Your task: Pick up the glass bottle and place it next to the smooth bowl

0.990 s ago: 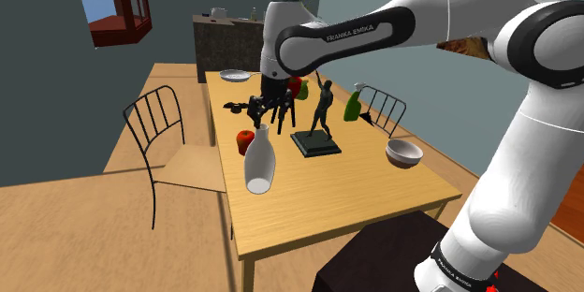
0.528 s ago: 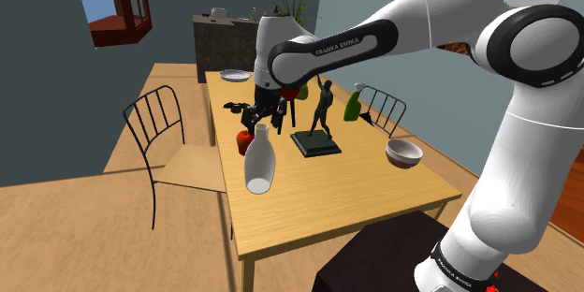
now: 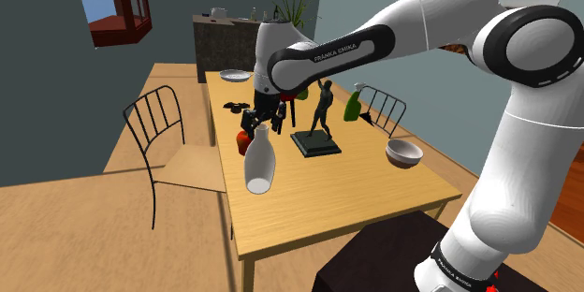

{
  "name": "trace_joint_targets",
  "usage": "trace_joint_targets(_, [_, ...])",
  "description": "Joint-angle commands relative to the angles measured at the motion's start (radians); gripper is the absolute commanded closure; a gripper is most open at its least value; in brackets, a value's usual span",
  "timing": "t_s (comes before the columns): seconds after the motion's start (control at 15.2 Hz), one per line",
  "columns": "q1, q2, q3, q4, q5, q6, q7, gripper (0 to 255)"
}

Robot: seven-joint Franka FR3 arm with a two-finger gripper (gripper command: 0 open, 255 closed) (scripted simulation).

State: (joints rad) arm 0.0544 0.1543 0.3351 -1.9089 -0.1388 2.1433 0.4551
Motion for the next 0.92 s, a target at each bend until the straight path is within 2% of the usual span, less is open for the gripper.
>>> trace_joint_targets(0.0, [0.000,0.000,0.000,0.000,0.000,0.000,0.000,0])
trace_joint_targets(0.07, [0.000,0.000,0.000,0.000,0.000,0.000,0.000,255])
trace_joint_targets(0.66, [0.000,0.000,0.000,0.000,0.000,0.000,0.000,255])
trace_joint_targets(0.86, [-0.001,-0.013,0.001,0.025,0.008,-0.037,-0.007,255])
